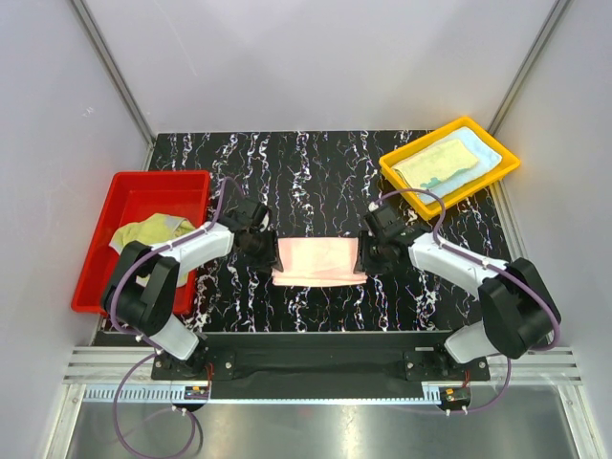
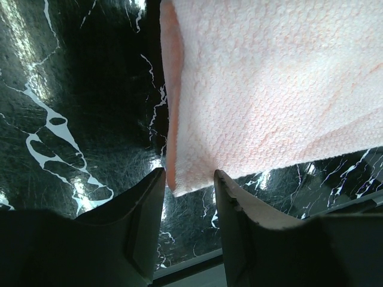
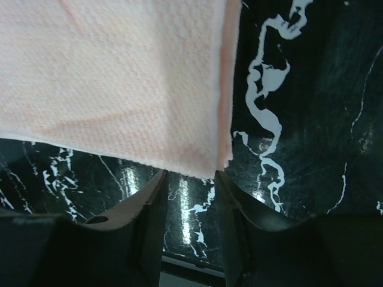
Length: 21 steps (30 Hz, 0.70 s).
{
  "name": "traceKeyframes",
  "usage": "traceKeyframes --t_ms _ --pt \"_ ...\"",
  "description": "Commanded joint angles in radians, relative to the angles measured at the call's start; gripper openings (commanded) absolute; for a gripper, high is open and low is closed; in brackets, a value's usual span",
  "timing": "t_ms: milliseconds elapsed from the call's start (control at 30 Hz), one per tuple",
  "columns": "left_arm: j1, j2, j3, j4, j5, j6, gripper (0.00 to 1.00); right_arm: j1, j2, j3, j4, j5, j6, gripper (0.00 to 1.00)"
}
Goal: Fold and stack the towels
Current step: Smooth out wrinkles on the folded towel
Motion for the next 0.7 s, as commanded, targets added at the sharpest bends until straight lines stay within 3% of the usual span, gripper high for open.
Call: traceKeyframes --t_ms 0,233,367,567,667 --pt "0.003 -0.025 -0.028 0.062 -0.001 -0.04 0.43 0.006 -0.016 -0.045 0.041 0.047 0.049 0.43" --pt "0.003 0.002 -0.072 0.111 0.017 -0.063 0.38 0.007 0.017 -0.059 0.061 0.089 0.031 0.4" --pt "0.003 0.002 -0.074 0.116 0.022 -0.065 0.27 0.007 0.007 -0.074 0.095 0.086 0.014 0.33" --pt "0.003 -0.005 -0.032 0.073 0.008 -0.059 0.02 0.007 0.014 -0.071 0.098 0.072 -0.001 0.26" --pt "0.003 -0.01 -0.014 0.048 0.005 -0.051 0.0 0.007 0.021 -0.073 0.101 0.066 -0.011 0.2"
